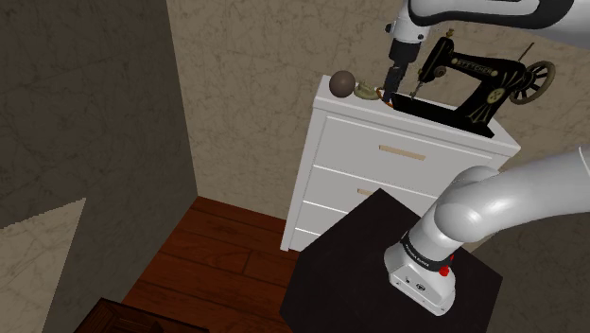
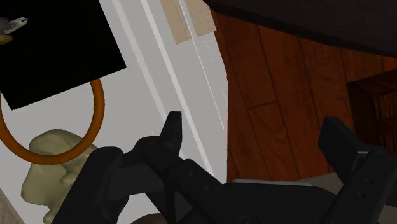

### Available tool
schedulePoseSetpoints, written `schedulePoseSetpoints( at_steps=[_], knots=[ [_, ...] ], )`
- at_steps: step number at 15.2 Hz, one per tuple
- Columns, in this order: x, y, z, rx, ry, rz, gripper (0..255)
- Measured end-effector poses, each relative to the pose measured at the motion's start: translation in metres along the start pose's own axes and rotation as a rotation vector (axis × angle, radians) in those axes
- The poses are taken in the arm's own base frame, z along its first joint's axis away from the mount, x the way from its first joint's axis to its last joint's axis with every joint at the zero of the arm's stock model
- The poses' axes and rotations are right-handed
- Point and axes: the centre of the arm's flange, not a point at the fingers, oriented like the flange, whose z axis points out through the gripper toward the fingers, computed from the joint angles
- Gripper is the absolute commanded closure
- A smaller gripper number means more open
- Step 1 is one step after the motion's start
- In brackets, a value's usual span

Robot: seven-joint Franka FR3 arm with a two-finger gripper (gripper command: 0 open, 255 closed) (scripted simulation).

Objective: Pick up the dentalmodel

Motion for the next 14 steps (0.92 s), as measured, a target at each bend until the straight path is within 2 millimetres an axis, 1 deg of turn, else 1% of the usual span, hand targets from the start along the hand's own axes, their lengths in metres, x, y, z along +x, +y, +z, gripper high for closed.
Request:
schedulePoseSetpoints(
  at_steps=[3,4,5,8,10,12,14],
  knots=[
    [0.009,0.042,0.001,0.01,0.007,-0.081,0],
    [0.016,0.055,0.001,0.013,0.009,-0.109,0],
    [0.019,0.067,0.001,0.017,0.011,-0.136,0],
    [0.039,0.105,0.004,0.027,0.018,-0.218,0],
    [0.052,0.127,0.007,0.034,0.022,-0.273,0],
    [0.068,0.15,0.007,0.04,0.026,-0.326,0],
    [0.078,0.173,0.005,0.046,0.03,-0.379,0]
  ],
)
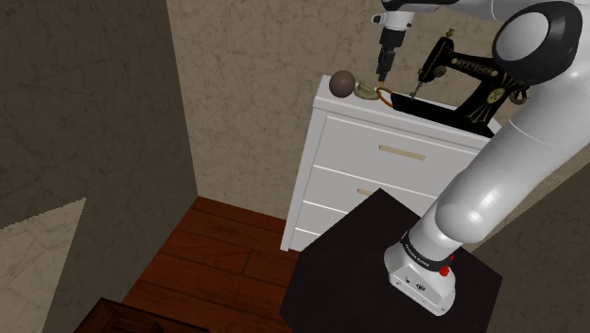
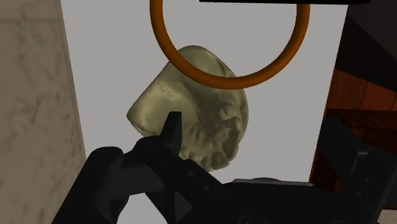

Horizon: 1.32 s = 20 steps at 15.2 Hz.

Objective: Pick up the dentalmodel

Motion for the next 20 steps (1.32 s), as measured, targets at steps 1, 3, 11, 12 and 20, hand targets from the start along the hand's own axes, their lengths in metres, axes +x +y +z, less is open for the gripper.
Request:
schedulePoseSetpoints(
  at_steps=[1,3,11,12,20],
  knots=[
    [0.004,0.006,0.003,0.002,0.001,-0.016,0],
    [0.008,0.01,0.013,0.003,0.001,-0.029,0],
    [0.012,0.013,0.042,0.003,0.002,-0.033,255],
    [0.012,0.013,0.042,0.002,0.002,-0.033,255],
    [0.012,0.013,0.04,0.002,0.002,-0.033,255]
  ],
)
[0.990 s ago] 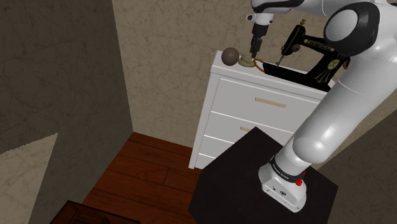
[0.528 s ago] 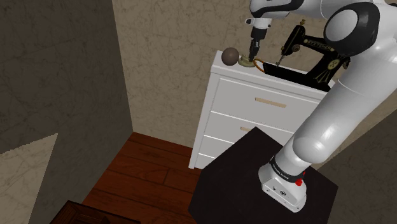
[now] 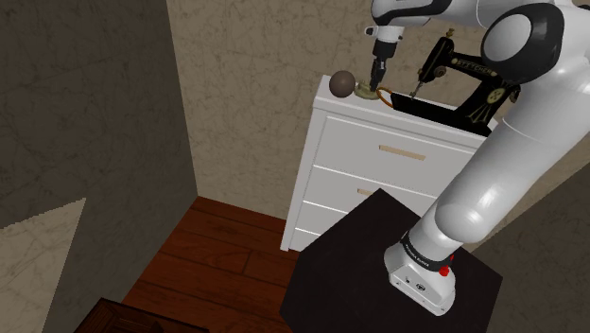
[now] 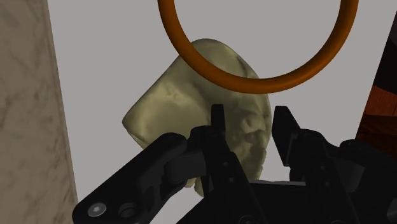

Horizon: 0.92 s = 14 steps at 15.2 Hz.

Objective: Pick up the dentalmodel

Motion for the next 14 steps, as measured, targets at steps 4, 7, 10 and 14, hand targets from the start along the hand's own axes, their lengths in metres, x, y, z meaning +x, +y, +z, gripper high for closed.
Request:
schedulePoseSetpoints(
  at_steps=[4,7,10,14],
  knots=[
    [-0.001,-0.001,-0.018,0.001,0.0,0.0,255],
    [-0.002,0.0,-0.033,0.001,0.0,0.0,255],
    [-0.003,-0.002,-0.049,0.001,0.0,-0.001,255],
    [-0.005,-0.003,-0.071,0.001,0.0,0.0,255]
  ],
)
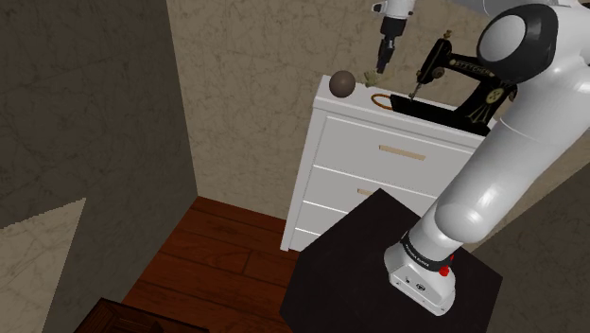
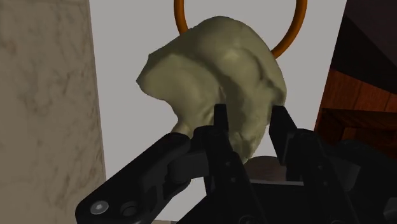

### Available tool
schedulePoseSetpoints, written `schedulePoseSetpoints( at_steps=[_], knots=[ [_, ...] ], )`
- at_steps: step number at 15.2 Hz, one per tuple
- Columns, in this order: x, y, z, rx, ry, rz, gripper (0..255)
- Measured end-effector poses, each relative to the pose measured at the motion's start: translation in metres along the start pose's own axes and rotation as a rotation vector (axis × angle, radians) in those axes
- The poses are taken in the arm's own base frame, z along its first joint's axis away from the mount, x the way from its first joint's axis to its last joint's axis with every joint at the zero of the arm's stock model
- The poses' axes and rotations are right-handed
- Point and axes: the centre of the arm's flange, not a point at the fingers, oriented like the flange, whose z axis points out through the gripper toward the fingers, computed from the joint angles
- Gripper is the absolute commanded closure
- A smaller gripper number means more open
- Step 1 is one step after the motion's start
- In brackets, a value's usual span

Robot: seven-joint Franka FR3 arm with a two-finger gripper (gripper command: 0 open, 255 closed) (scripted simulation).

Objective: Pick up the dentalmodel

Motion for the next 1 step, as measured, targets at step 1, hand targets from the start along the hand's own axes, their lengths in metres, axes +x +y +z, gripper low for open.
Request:
schedulePoseSetpoints(
  at_steps=[1],
  knots=[
    [-0.0005,0.0,-0.0032,0.0,0.0,0.0,255]
  ],
)
